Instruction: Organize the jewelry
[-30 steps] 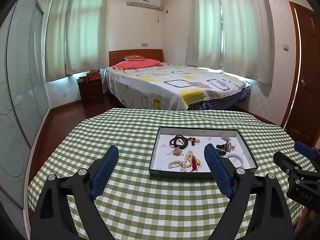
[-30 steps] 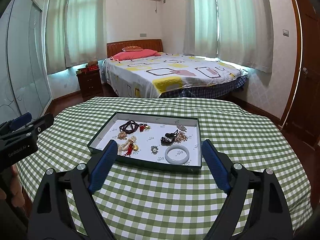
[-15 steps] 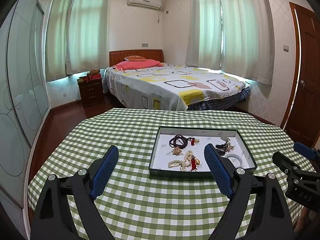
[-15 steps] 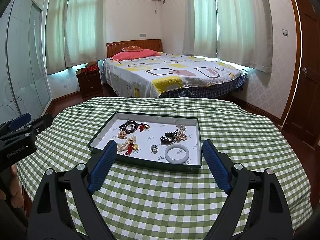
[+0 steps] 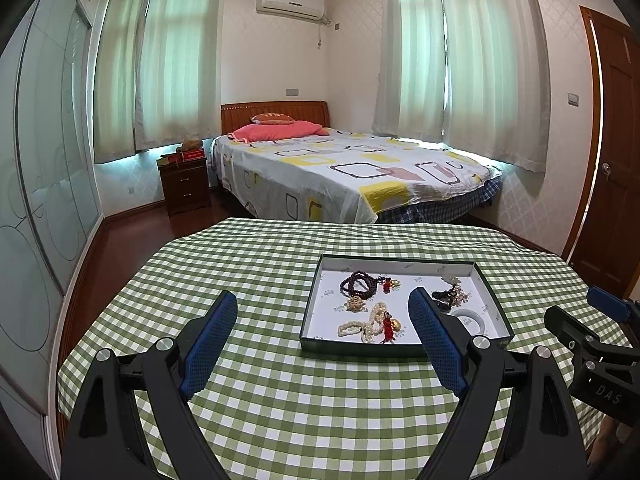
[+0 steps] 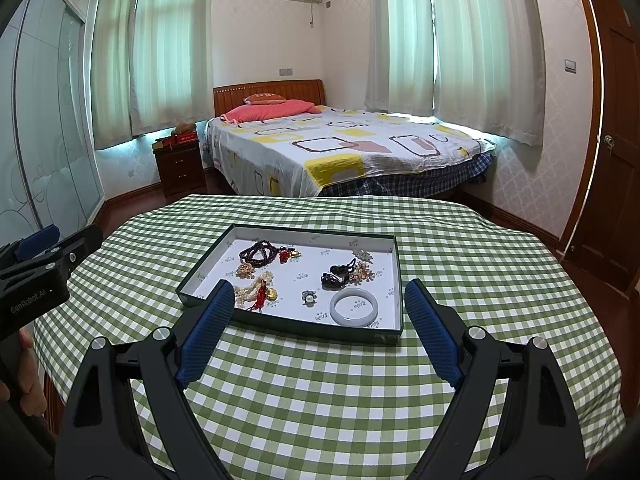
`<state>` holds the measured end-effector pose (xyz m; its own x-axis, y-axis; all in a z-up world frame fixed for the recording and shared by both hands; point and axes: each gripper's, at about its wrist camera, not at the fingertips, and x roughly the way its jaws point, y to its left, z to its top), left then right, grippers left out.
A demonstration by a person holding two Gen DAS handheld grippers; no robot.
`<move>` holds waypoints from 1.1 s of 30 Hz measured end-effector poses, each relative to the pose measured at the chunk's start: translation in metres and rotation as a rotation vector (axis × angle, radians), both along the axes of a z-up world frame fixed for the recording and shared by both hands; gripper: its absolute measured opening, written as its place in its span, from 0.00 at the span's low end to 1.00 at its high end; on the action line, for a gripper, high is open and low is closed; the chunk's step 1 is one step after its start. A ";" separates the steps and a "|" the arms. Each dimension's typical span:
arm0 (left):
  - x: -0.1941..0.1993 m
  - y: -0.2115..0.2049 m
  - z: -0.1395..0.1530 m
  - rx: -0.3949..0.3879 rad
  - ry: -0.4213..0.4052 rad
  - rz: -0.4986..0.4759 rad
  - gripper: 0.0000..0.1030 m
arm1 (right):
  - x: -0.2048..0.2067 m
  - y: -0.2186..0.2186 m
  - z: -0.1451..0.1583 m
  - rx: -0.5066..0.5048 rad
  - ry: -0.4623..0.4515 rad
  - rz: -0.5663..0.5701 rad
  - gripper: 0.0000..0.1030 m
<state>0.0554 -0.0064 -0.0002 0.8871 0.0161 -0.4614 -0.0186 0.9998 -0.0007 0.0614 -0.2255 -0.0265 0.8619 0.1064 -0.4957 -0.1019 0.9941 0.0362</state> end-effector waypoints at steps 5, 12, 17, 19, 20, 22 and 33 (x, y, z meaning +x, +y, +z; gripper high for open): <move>0.000 -0.001 0.000 0.009 0.000 0.001 0.82 | 0.000 0.000 0.000 0.001 -0.001 -0.001 0.82; 0.000 -0.003 0.000 0.023 -0.010 0.001 0.82 | -0.001 0.001 -0.001 0.001 0.002 0.000 0.82; 0.000 -0.001 0.002 0.014 -0.021 -0.012 0.82 | -0.002 0.003 -0.003 0.000 0.006 0.001 0.82; 0.001 -0.001 0.001 0.009 -0.015 -0.017 0.82 | -0.002 0.003 -0.004 0.000 0.009 0.002 0.82; 0.002 -0.001 0.000 0.009 -0.005 -0.014 0.82 | -0.002 0.003 -0.005 0.000 0.010 0.002 0.82; 0.003 0.000 -0.002 0.002 0.006 -0.018 0.82 | -0.002 0.004 -0.005 -0.002 0.012 0.004 0.82; 0.007 0.000 -0.008 0.002 0.024 -0.013 0.82 | 0.000 0.005 -0.009 -0.003 0.024 0.007 0.82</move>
